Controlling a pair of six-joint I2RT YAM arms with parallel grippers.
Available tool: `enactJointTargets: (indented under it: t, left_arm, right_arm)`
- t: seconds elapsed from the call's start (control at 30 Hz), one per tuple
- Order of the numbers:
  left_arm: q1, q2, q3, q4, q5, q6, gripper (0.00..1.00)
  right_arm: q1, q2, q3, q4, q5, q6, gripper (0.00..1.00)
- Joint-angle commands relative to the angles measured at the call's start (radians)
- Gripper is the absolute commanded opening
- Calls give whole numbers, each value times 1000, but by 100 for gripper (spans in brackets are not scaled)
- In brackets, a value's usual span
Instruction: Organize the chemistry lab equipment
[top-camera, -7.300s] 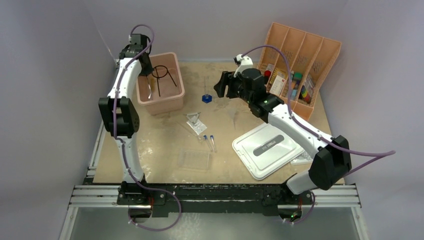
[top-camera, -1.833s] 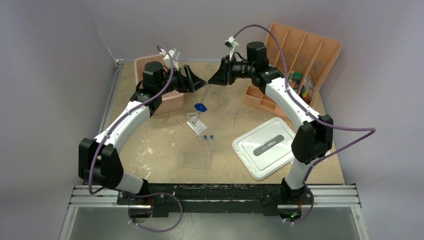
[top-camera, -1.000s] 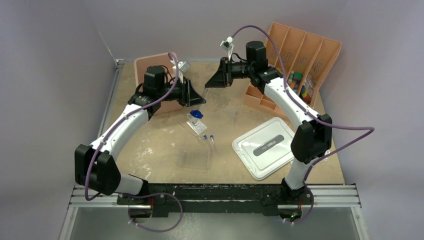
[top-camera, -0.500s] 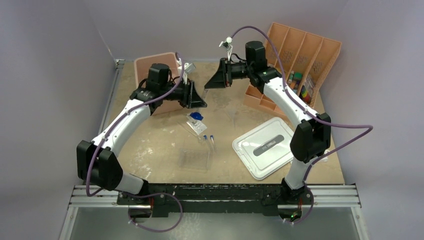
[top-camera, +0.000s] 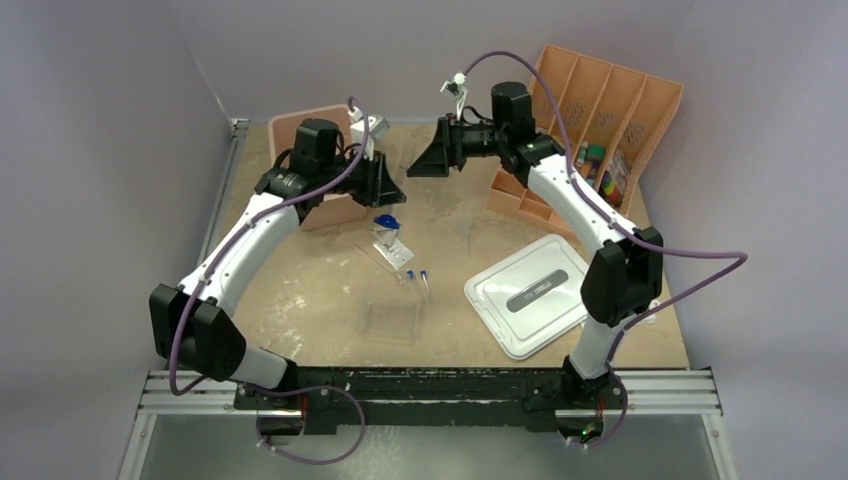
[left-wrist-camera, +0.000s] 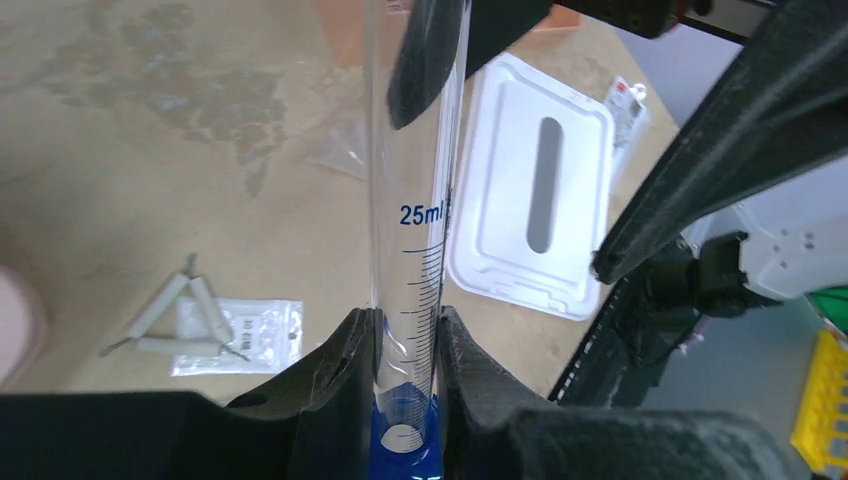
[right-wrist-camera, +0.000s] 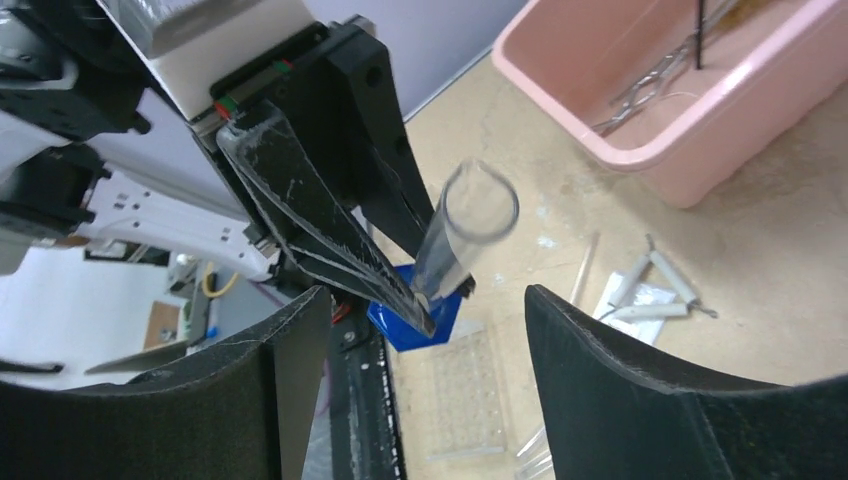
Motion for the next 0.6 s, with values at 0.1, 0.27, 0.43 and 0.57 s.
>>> enactJointTargets:
  t: [0.1, 0.27, 0.43, 0.57]
  left_arm:
    - [101, 33, 90, -21, -257, -63, 0]
    - [249, 55, 122, -16, -388, -182, 0]
    - [334, 170, 247, -179, -622, -178, 0]
    - [363, 268, 337, -259, -751, -144, 0]
  right_arm:
    - [-56, -120, 9, -32, 300, -7, 74]
    - [-61, -165, -36, -58, 439, -22, 73]
    - [-61, -185, -73, -69, 483, -17, 73]
    - [-61, -195, -91, -78, 503, -19, 73]
